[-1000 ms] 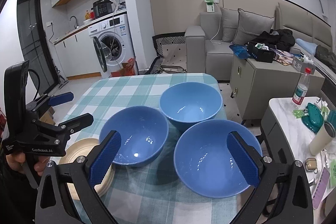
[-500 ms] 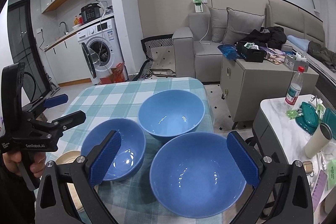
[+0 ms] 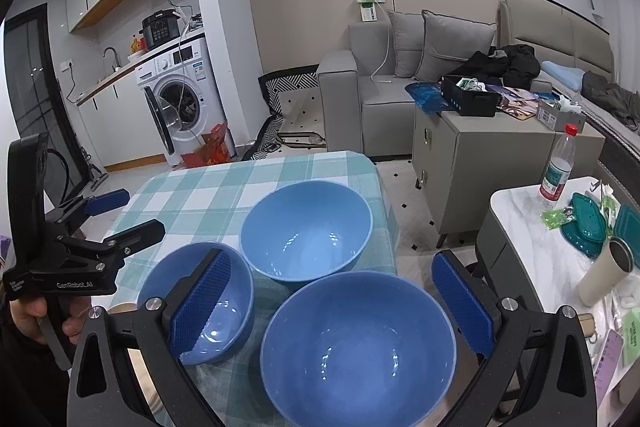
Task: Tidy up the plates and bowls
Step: 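Move the open left tool toward a blue bowl while the right tool approaches another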
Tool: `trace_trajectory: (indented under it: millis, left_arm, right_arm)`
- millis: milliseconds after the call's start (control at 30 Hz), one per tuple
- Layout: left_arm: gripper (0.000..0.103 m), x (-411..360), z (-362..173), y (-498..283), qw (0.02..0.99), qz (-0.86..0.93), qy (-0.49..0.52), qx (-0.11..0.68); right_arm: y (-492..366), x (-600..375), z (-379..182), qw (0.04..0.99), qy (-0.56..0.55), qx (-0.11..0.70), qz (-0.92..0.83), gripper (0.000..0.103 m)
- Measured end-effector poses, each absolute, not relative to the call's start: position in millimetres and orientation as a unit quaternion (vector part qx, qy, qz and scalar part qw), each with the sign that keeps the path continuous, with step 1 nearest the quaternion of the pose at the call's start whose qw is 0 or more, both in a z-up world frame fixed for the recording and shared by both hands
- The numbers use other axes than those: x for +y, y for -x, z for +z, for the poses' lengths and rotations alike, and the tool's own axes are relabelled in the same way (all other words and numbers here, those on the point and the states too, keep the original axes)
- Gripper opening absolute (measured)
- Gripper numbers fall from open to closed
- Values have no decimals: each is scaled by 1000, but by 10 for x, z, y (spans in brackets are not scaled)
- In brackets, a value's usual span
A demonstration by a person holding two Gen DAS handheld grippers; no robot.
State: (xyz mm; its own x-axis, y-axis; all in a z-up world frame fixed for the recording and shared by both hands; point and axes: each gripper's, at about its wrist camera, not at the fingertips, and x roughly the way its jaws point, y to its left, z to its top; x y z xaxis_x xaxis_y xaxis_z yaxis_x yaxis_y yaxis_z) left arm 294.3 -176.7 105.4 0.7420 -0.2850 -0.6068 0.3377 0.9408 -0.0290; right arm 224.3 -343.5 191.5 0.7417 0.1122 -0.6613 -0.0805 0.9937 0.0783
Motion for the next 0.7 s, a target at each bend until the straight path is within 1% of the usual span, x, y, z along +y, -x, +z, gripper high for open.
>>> trace_trajectory:
  millis: [267, 400, 533, 700]
  left_arm:
    - [103, -1755, 933, -3194, 924, -179, -27, 337]
    - [103, -1799, 912, -3243, 926, -169, -45, 333]
    - [103, -1786, 897, -3327, 926, -166, -43, 337]
    - [103, -1838, 851, -3421, 931, -141, -71, 330]
  right_arm:
    - [-2510, -3532, 1804, 924, -36, 378, 49, 102]
    - [-2628, -3518, 1743, 921, -35, 385, 49, 102]
    - [-2747, -3504, 1678, 917, -35, 394, 49, 102]
    - [-2881, -3500, 1606, 913, -32, 404, 49, 102]
